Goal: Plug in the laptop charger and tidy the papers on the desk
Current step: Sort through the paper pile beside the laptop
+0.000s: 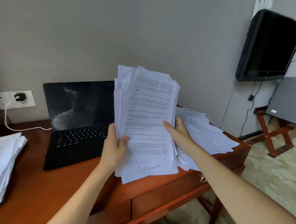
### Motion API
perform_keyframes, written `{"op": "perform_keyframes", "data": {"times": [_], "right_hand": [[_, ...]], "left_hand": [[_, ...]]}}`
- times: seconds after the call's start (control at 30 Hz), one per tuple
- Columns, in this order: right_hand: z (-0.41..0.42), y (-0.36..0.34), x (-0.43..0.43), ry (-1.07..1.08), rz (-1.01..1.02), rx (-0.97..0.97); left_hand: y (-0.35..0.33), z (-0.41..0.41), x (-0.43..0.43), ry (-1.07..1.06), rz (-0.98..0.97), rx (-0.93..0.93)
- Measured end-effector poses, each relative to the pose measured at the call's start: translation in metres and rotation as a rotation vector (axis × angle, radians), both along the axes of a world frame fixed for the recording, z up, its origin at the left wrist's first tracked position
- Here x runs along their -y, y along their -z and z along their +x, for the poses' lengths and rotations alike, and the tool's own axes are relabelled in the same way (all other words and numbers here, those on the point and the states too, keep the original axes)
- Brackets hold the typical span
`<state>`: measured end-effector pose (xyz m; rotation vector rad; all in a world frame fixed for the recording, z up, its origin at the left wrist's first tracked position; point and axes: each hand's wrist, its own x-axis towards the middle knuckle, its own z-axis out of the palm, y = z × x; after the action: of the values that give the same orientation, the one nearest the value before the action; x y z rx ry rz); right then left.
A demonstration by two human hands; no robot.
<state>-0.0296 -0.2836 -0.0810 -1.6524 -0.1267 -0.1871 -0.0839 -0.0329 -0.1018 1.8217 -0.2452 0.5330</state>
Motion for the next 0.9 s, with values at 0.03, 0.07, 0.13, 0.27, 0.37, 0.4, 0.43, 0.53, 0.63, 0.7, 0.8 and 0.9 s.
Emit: {"op": "perform_keyframes", "data": {"times": [0.03, 0.07, 0.13, 0.27, 0.37, 0.4, 0.43, 0.53, 0.63, 0.7, 0.8, 0.9], "right_hand": [[-0.004, -0.01, -0.002, -0.039, 0.051, 0.015], [-0.009, -0.019, -0.005, -0.039, 0.08, 0.039], [-0.018, -0.033, -0.012, 0.034, 0.134, 0.097], [-0.035, -0.051, -0.034, 0.151, 0.195, 0.267], [-0.05, -0.057, -0.054, 0.178, 0.175, 0.383], [-0.055, -0.055, -0.06, 0.178, 0.163, 0.399], [-0.061, -0.051, -0.065, 0.168, 0.153, 0.407], [-0.07, -0.031, -0.076, 0.133, 0.14, 0.388], [-0.075, -0.022, -0.079, 0.13, 0.14, 0.366], [-0.077, -0.023, -0.078, 0.135, 0.116, 0.344], [-0.078, -0.028, -0.075, 0.154, 0.076, 0.341], [-0.078, -0.037, -0.074, 0.153, 0.055, 0.355]], "left_hand": [[-0.006, -0.004, -0.001, -0.012, 0.012, 0.023], [-0.014, -0.008, -0.003, -0.024, 0.028, 0.047], [-0.03, -0.015, -0.005, -0.045, 0.052, 0.095], [-0.054, -0.024, -0.01, -0.094, 0.079, 0.15], [-0.054, -0.028, -0.011, -0.132, 0.02, 0.125], [-0.05, -0.031, -0.01, -0.138, -0.014, 0.107], [-0.045, -0.034, -0.009, -0.139, -0.057, 0.089], [-0.024, -0.043, -0.01, -0.143, -0.186, 0.064], [-0.011, -0.047, -0.017, -0.133, -0.256, 0.074], [-0.013, -0.047, -0.022, -0.136, -0.269, 0.061], [-0.028, -0.044, -0.027, -0.171, -0.265, 0.066], [-0.047, -0.042, -0.025, -0.196, -0.215, 0.095]]}}
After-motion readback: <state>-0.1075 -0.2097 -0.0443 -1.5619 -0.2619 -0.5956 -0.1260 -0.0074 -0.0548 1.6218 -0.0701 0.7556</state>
